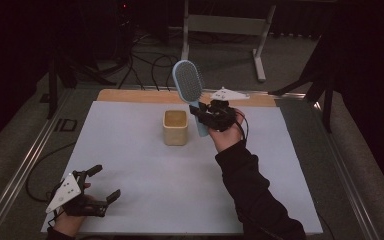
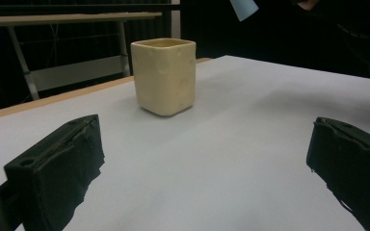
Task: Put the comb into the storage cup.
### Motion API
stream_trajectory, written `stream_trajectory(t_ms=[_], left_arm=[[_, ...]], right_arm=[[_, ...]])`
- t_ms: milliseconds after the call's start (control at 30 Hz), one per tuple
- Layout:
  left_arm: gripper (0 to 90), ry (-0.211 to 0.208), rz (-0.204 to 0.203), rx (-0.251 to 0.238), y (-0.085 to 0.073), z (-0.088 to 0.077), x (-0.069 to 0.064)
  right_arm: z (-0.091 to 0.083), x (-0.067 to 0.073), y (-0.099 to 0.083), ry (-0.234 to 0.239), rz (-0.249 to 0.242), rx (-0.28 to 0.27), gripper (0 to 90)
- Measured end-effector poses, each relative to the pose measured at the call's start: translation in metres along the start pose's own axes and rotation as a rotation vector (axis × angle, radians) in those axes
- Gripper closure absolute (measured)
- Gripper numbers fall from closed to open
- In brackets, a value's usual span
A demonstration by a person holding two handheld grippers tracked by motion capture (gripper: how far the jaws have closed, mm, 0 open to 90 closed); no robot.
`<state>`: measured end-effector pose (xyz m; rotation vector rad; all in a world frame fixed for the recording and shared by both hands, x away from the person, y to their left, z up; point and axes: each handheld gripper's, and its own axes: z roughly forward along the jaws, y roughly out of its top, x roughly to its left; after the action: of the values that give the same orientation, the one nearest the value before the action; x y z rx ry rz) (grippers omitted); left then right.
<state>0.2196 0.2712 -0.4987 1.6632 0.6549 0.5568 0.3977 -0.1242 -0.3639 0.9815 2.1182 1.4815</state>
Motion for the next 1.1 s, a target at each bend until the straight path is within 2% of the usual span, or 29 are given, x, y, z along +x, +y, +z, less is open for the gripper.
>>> stream_trajectory(t_ms=[200, 233, 300, 600, 733, 767, 967, 1100], left_arm=[[0.0, 0.0, 0.0, 0.001, 0.0, 0.0, 0.0], [0.0, 0.0, -0.001, 0.0, 0.0, 0.0, 0.0], [0.0, 0.0, -0.002, 0.0, 0.0, -0.001, 0.0], [0.0, -0.001, 0.001, 0.0, 0.0, 0.0, 0.0], [0.0, -0.001, -0.001, 0.0, 0.0, -0.001, 0.0], [0.0, -0.002, -0.001, 0.0, 0.0, -0.001, 0.0], [0.0, -0.003, 0.001, -0.002, 0.0, -0.001, 0.0], [0.0, -0.002, -0.005, -0.008, 0.0, -0.001, 0.001]], right_arm=[[0.01, 0.0, 0.004, -0.011, 0.004, -0.033, 71.2], [0.014, -0.001, 0.005, 0.003, 0.01, -0.039, 71.2], [0.018, -0.001, 0.006, -0.008, 0.008, -0.044, 71.2], [0.034, -0.001, 0.01, 0.005, 0.032, -0.098, 71.2], [0.041, 0.001, 0.011, -0.012, 0.025, -0.113, 71.2], [0.045, 0.001, 0.012, 0.001, 0.034, -0.119, 71.2], [0.057, 0.002, 0.015, 0.005, 0.026, -0.14, 71.2], [0.062, 0.003, 0.016, 0.011, 0.037, -0.157, 71.2]])
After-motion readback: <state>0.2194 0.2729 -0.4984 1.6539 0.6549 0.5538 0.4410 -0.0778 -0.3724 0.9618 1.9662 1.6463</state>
